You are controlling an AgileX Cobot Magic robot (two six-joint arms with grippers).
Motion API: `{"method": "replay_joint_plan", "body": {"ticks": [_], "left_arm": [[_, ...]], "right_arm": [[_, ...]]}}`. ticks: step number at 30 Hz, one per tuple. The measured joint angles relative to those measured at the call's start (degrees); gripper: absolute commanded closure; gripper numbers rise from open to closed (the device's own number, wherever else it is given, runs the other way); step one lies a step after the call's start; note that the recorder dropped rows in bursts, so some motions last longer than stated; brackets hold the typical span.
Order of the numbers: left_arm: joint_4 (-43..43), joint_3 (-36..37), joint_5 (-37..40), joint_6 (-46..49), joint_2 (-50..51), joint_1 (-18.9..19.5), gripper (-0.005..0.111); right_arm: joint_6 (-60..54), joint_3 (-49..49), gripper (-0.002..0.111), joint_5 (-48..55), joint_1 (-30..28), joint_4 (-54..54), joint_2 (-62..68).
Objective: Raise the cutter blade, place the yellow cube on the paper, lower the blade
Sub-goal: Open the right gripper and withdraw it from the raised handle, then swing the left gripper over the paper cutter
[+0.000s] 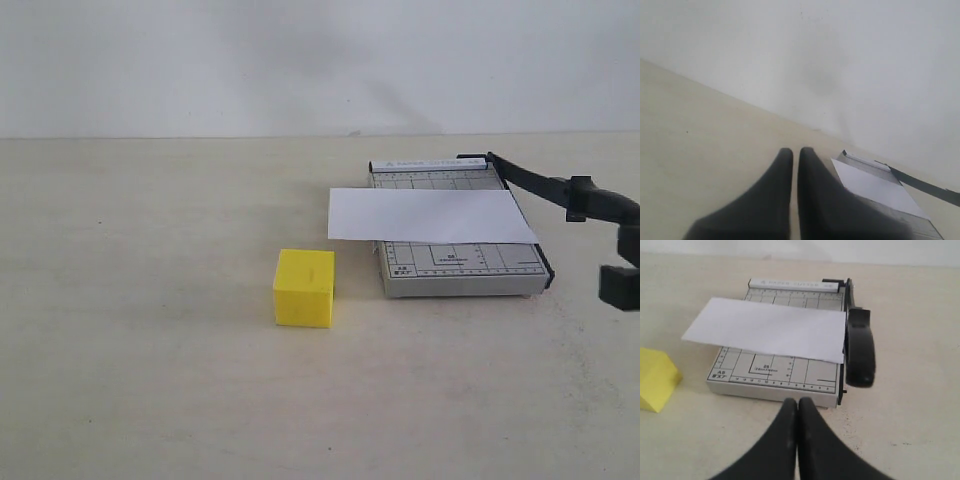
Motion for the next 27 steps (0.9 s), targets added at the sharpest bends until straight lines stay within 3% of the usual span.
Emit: {"method": "replay_joint_plan", "body": {"ticks": [7,12,15,20,23,27], "left_arm": [[0.0,0.0,1.9,6.4,0.0,0.0,0.102],[-4.9,0.0,4.2,14.2,0.0,0.0,0.102],[-16.7,0.0,4.7,27.2,0.0,0.0,0.102],[-47.0,-1.9,13.1,60.1,0.2,0.0,0.102],[-53.9,-6.6,17.9,69.1,4.8,0.0,0.102],[-56.4,-15.4,20.0,74.9,18.2,0.0,0.102]], "right_arm": [[4.3,13.4,0.109,-5.3,0.0,-0.2,-29.1],[4.7,16.3,0.109,-5.2,0.0,-0.2,-40.0],[3.6,18.1,0.109,-4.5,0.0,-0.2,-43.0],[1.5,18.3,0.109,-3.2,0.0,-0.2,-43.8],[1.5,18.4,0.109,-3.4,0.0,-0.2,-43.8],[1.4,18.5,0.109,-4.1,0.0,-0.2,-43.8]]}}
